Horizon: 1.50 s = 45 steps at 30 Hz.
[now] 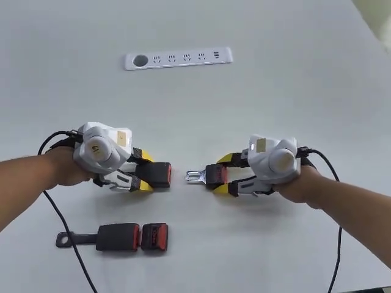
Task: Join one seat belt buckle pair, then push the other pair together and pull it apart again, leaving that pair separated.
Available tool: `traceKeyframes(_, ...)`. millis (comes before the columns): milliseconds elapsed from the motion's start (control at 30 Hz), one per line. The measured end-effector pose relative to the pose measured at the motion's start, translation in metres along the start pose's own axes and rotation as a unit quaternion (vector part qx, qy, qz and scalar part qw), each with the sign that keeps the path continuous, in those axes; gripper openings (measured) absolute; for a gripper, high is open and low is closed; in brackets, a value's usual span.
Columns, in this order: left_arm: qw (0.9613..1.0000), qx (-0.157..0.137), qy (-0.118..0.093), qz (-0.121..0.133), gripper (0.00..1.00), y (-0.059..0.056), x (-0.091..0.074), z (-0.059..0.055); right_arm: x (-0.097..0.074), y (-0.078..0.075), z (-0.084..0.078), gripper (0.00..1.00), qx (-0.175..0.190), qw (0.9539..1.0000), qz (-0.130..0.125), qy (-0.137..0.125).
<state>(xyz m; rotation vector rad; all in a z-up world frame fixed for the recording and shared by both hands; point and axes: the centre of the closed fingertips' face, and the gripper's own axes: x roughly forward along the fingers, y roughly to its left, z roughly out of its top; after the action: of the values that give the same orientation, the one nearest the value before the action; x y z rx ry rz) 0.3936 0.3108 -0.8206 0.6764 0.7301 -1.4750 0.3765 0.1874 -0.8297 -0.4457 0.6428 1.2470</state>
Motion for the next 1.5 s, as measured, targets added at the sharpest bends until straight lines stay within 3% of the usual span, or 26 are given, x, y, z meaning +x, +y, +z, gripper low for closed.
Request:
traceKeyframes(633,0.9999,-0.004,0.009,0.000,0.36,0.001,0.000,-0.001,-0.036,-0.008,-0.034,0.37,0.017,0.9997,-0.010,0.016)
traceKeyframes(1033,0.9998,-0.005,0.016,0.004,0.36,0.002,0.001,-0.003,-0.042,-0.011,-0.036,0.37,0.017,0.9995,-0.015,0.022)
traceKeyframes(1133,0.9996,-0.013,0.027,0.003,0.38,0.001,0.001,-0.003,-0.041,-0.006,-0.034,0.44,0.016,0.9994,-0.009,0.030)
traceKeyframes(1233,0.9991,-0.026,0.030,-0.017,0.48,-0.007,0.001,-0.001,-0.043,-0.004,-0.037,0.58,0.010,0.9989,-0.020,0.042)
traceKeyframes(1333,0.9978,-0.052,0.038,0.011,0.56,-0.004,-0.003,-0.002,-0.049,-0.011,-0.029,0.66,0.038,0.9978,-0.053,0.015)
traceKeyframes(1400,0.9965,-0.078,0.027,0.017,0.63,-0.006,-0.008,0.002,-0.052,-0.016,-0.026,0.75,0.055,0.9957,-0.074,0.004)
traceKeyframes(1500,0.9922,-0.115,0.009,0.048,0.72,-0.002,-0.018,0.005,-0.059,-0.021,-0.019,0.85,0.082,0.9904,-0.110,-0.013)
